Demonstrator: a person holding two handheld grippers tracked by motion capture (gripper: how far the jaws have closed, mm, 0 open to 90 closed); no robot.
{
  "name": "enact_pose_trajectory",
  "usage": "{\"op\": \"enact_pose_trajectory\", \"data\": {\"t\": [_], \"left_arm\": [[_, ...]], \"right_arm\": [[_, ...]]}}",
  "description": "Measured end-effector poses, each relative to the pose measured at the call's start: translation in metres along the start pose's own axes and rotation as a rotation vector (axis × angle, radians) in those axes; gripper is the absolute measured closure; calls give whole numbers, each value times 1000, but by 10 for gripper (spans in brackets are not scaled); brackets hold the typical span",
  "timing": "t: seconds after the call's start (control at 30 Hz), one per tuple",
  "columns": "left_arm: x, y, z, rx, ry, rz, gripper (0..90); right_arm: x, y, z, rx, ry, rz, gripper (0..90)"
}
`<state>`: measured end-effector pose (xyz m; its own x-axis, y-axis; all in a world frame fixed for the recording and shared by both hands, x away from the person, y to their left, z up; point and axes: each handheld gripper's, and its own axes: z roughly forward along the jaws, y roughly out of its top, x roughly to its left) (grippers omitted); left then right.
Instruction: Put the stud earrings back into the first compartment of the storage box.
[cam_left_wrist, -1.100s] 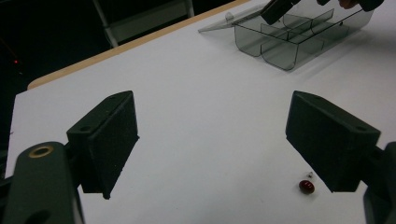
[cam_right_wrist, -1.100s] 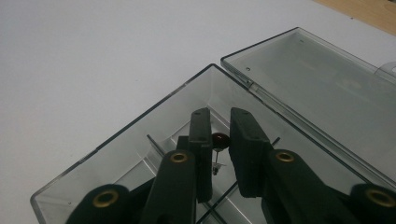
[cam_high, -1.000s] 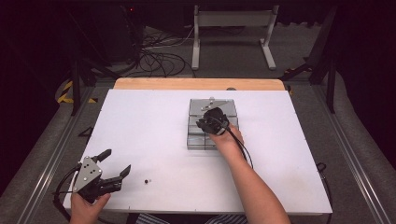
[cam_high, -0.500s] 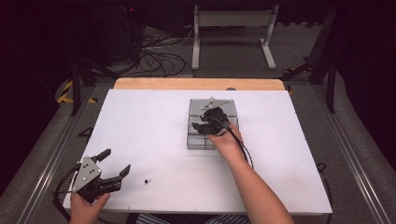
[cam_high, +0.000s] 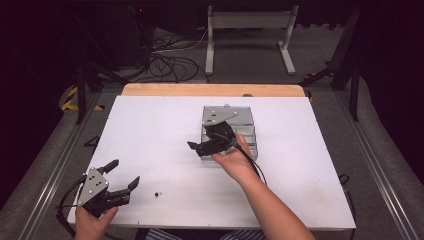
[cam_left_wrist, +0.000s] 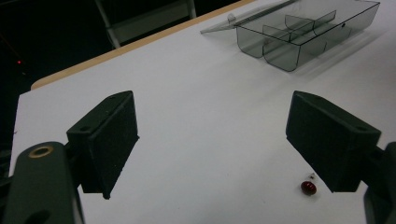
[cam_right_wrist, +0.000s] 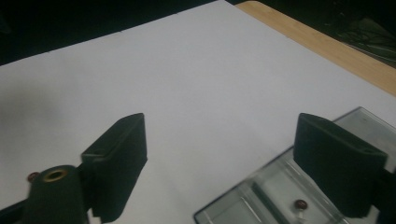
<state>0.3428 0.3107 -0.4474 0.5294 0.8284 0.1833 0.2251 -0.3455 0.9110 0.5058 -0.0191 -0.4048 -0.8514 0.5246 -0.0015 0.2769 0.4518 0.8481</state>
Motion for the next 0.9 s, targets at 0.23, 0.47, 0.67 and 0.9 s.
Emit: {"op": "enact_pose_trajectory", "data": {"t": [0.23,0.47,0.67,0.9], "left_arm": [[0,0,0,-1,-1,-4,173],[0,0,0,-3,0,-4,173],[0,0,-1,-2,0,-2,173],[0,0,-1,-4,-2,-2,173]], "right_arm": [[30,5,1,-4,60,-65,125],[56,3,8,17,127,-102,139],[75,-3,17,28,177,-118,159],[94,-14,32,52,230,-123,176]]}}
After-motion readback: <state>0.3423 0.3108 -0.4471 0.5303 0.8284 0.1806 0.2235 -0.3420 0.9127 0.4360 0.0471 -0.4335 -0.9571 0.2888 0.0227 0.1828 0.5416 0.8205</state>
